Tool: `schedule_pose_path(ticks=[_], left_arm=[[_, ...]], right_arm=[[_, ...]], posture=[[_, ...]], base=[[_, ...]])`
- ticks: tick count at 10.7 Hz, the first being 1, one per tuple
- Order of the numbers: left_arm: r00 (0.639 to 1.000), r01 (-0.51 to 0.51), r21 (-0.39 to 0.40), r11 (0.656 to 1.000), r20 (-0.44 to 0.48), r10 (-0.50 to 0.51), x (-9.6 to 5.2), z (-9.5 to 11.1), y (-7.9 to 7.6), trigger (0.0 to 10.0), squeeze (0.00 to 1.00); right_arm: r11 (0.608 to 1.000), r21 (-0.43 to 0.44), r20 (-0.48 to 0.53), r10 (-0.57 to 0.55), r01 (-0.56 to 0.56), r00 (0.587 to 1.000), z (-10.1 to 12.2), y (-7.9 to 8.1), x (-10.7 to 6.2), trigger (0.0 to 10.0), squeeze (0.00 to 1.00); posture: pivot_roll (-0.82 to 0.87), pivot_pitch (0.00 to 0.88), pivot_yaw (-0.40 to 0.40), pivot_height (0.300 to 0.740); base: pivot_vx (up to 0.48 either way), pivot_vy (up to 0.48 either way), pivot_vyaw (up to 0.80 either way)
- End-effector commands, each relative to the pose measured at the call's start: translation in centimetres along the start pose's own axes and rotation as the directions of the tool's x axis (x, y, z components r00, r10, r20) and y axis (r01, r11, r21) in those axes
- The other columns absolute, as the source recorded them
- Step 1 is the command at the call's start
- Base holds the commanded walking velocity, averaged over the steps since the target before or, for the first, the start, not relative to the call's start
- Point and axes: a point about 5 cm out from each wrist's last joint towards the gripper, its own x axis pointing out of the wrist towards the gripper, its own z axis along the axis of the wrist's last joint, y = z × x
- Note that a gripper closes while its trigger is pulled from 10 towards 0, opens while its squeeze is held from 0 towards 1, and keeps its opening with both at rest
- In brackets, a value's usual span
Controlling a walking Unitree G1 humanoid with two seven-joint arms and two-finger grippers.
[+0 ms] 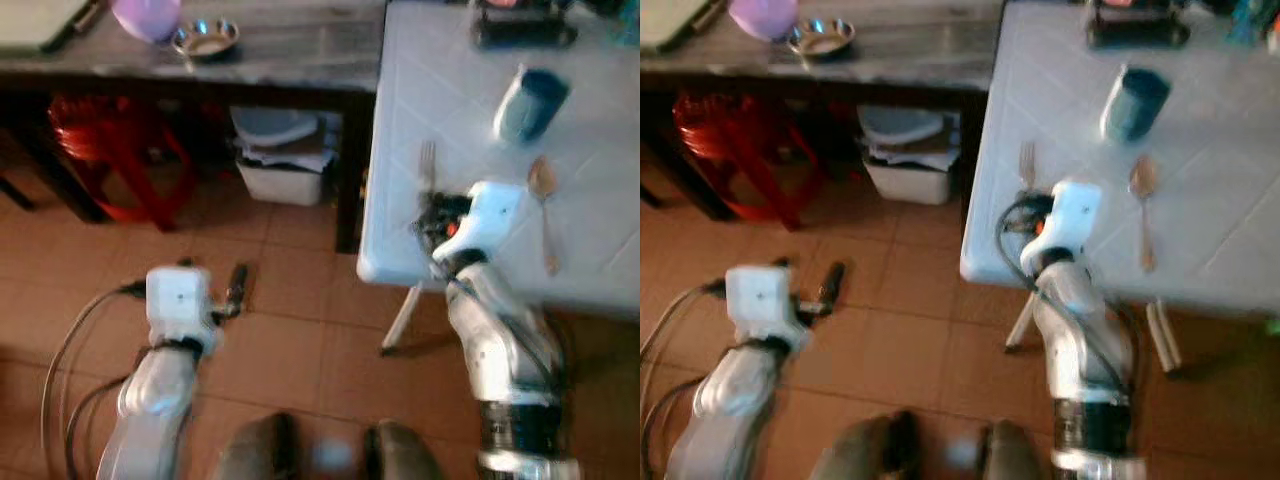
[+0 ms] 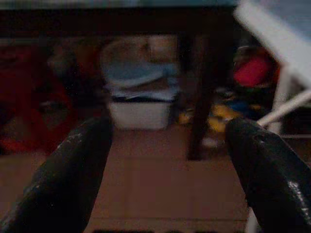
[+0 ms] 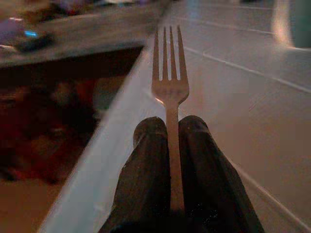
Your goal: Setting the table
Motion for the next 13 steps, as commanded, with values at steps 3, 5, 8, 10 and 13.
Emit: schedule_pose_path(ticks=[3, 5, 8, 10, 13], left_arm=[[1.000, 0.012, 0.033, 0.999, 0.009, -0.012, 0.3, 0.1, 0.3, 10.0, 0.00], [1.000, 0.012, 0.046, 0.999, 0.021, -0.013, 0.4, 0.4, 0.2, 10.0, 0.00], [0.999, 0.026, 0.053, 0.998, 0.040, -0.029, 0.7, 0.6, 0.1, 10.0, 0.00], [0.998, 0.034, 0.059, 0.998, 0.046, -0.036, 0.8, 0.7, -0.1, 10.0, 0.00], [0.999, 0.018, 0.049, 0.999, 0.050, -0.020, 0.7, 0.6, -0.1, 10.0, 0.00]], right_arm=[[0.993, -0.030, 0.052, 0.115, -0.113, 0.992, 0.5, 1.8, -0.7, 10.0, 0.00], [0.995, -0.046, 0.051, 0.092, -0.090, 0.994, 0.3, 1.4, -1.1, 10.0, 0.00], [0.996, -0.070, 0.051, 0.061, -0.058, 0.997, -0.1, 0.7, -1.5, 10.0, 0.00], [0.995, -0.090, 0.052, 0.045, -0.040, 0.998, 0.0, 0.5, -1.3, 10.0, 0.00], [0.992, -0.127, 0.045, 0.030, -0.024, 0.999, -0.4, 0.3, -1.9, 10.0, 0.00]], posture=[[-0.02, 0.117, 0.036, 0.740], [-0.02, 0.111, 0.035, 0.740], [-0.02, 0.104, 0.038, 0.740], [-0.02, 0.098, 0.038, 0.740], [-0.03, 0.081, 0.037, 0.740]], base=[[0.000, 0.447, 0.00], [0.135, 0.416, 0.00], [0.476, 0.000, 0.00], [0.480, 0.000, 0.00], [0.480, 0.000, 0.00]])
